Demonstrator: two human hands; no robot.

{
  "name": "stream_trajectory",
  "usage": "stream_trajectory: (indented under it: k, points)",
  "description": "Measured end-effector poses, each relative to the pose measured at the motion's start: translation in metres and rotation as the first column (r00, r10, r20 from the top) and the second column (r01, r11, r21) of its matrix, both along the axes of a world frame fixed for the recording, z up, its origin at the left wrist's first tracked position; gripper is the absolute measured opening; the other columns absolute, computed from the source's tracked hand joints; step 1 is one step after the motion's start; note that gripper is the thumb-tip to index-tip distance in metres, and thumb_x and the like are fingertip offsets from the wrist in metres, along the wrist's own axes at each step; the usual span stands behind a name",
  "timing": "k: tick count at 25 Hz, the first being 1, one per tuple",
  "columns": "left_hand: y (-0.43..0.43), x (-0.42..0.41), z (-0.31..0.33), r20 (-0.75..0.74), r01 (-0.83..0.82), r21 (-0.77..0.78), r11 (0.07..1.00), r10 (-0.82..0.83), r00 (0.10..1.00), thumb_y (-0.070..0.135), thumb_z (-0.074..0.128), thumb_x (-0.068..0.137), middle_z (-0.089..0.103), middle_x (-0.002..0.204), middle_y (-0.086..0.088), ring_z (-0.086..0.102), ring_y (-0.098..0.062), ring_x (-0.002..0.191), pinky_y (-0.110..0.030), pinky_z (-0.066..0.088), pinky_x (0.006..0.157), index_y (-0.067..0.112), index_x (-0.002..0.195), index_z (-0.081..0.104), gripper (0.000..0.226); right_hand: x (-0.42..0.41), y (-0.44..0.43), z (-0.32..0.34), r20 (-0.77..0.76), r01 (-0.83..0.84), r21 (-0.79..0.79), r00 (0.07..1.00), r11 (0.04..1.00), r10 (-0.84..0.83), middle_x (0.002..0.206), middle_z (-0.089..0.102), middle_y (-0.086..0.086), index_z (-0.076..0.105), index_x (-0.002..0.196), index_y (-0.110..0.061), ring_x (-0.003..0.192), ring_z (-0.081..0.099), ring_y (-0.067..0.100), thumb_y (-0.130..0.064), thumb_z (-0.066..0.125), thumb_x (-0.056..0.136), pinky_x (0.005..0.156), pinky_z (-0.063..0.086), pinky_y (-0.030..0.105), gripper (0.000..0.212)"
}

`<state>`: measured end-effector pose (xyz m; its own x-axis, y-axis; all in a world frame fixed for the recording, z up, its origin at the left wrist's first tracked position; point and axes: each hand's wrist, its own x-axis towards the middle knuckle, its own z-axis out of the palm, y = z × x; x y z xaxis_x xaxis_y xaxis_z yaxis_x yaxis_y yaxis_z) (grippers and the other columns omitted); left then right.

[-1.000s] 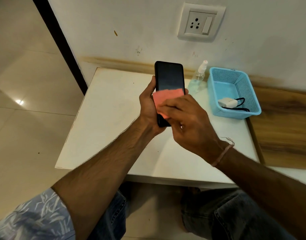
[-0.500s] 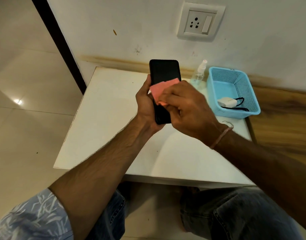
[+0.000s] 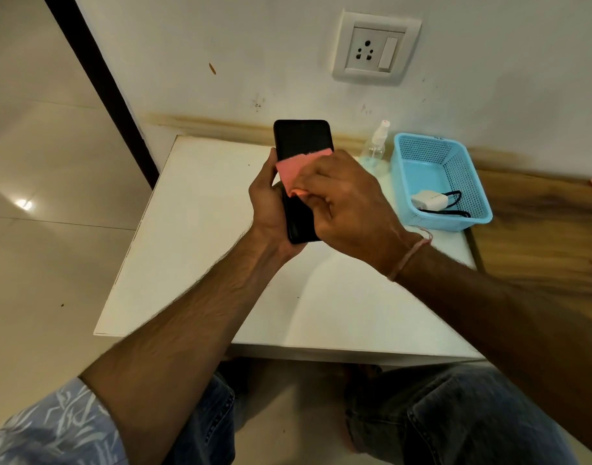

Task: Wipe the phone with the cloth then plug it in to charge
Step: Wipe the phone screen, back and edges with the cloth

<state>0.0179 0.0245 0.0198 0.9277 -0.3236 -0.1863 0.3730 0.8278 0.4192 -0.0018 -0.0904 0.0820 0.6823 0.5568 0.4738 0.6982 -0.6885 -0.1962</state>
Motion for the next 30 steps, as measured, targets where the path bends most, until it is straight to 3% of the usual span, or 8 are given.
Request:
stream_trajectory:
  k: [6, 12, 15, 18, 23, 25, 27, 30]
  points:
    - [-0.009, 0.000, 0.001, 0.002, -0.016, 0.003, 1.000, 0.016, 1.000, 0.052, 0.047, 0.099, 0.071, 0.094, -0.010, 0.068, -0.027, 0.090, -0.037, 0.053, 0.086, 0.011, 0.094, 0.076, 0.050, 0.034, 0.006, 0.008, -0.005, 0.237, 0.041, 0.971, 0.971, -0.237, 0.111, 0.066, 0.011, 0.070, 0.107, -0.003, 0.105, 0.053, 0.030, -0.009, 0.056, 0.090, 0.091, 0.040, 0.029, 0.023]
    - [0.000, 0.001, -0.001, 0.002, 0.006, 0.009, 1.000, -0.006, 1.000, 0.053, 0.047, 0.097, 0.070, 0.091, -0.010, 0.070, -0.025, 0.086, -0.035, 0.058, 0.078, 0.007, 0.096, 0.076, 0.055, 0.006, 0.001, -0.003, 0.028, -0.010, 0.029, 1.000, 1.000, 0.010, 0.097, 0.069, 0.013, 0.072, 0.094, -0.001, 0.094, 0.059, 0.031, -0.002, 0.060, 0.082, 0.084, 0.048, 0.035, 0.017]
    - [-0.004, -0.001, 0.004, 0.001, 0.011, 0.043, 0.999, -0.011, 1.000, 0.055, 0.047, 0.097, 0.066, 0.095, -0.009, 0.065, -0.025, 0.085, -0.034, 0.052, 0.079, 0.010, 0.098, 0.072, 0.051, 0.023, -0.012, 0.005, 0.026, 0.138, 0.053, 0.990, 0.989, -0.140, 0.098, 0.068, 0.013, 0.071, 0.096, -0.001, 0.094, 0.056, 0.032, 0.000, 0.058, 0.084, 0.083, 0.045, 0.033, 0.018]
    - [-0.010, -0.001, 0.003, -0.004, -0.009, 0.033, 0.999, 0.010, 1.000, 0.052, 0.047, 0.099, 0.069, 0.093, -0.008, 0.065, -0.026, 0.086, -0.035, 0.050, 0.084, 0.013, 0.095, 0.074, 0.047, 0.040, -0.002, 0.007, -0.026, 0.285, 0.055, 0.959, 0.957, -0.284, 0.114, 0.065, 0.011, 0.067, 0.113, -0.004, 0.108, 0.052, 0.030, -0.012, 0.057, 0.091, 0.093, 0.038, 0.027, 0.025]
    - [-0.003, 0.000, -0.001, -0.045, -0.006, -0.004, 1.000, 0.005, 0.999, 0.051, 0.048, 0.098, 0.069, 0.103, -0.012, 0.067, -0.029, 0.100, -0.039, 0.046, 0.102, 0.008, 0.104, 0.074, 0.050, 0.020, 0.012, -0.004, 0.010, 0.073, 0.066, 0.997, 0.995, -0.074, 0.103, 0.068, 0.010, 0.072, 0.098, -0.003, 0.099, 0.057, 0.030, -0.005, 0.059, 0.085, 0.085, 0.045, 0.031, 0.019]
    - [0.001, 0.001, -0.002, -0.042, 0.013, 0.024, 1.000, -0.012, 0.999, 0.054, 0.049, 0.096, 0.069, 0.099, -0.011, 0.068, -0.028, 0.095, -0.040, 0.050, 0.096, 0.008, 0.105, 0.072, 0.052, 0.015, -0.001, -0.002, 0.014, 0.010, 0.040, 1.000, 0.999, -0.010, 0.097, 0.068, 0.011, 0.071, 0.094, -0.002, 0.094, 0.057, 0.030, -0.003, 0.059, 0.083, 0.081, 0.047, 0.033, 0.016]
    - [-0.001, 0.001, -0.001, -0.015, 0.008, 0.027, 1.000, -0.008, 1.000, 0.055, 0.046, 0.097, 0.071, 0.092, -0.011, 0.070, -0.027, 0.084, -0.036, 0.056, 0.082, 0.009, 0.100, 0.073, 0.053, 0.024, -0.012, 0.003, 0.013, 0.087, 0.025, 0.996, 0.996, -0.087, 0.098, 0.067, 0.013, 0.069, 0.095, -0.002, 0.095, 0.055, 0.031, -0.003, 0.057, 0.084, 0.082, 0.046, 0.034, 0.017]
    - [-0.009, 0.001, -0.002, -0.001, 0.002, 0.015, 1.000, -0.002, 1.000, 0.053, 0.044, 0.100, 0.072, 0.093, -0.008, 0.068, -0.026, 0.084, -0.036, 0.054, 0.082, 0.013, 0.099, 0.073, 0.050, 0.045, -0.010, 0.010, -0.040, 0.300, 0.040, 0.954, 0.953, -0.299, 0.113, 0.064, 0.012, 0.067, 0.108, -0.004, 0.107, 0.052, 0.029, -0.011, 0.055, 0.091, 0.092, 0.038, 0.028, 0.022]
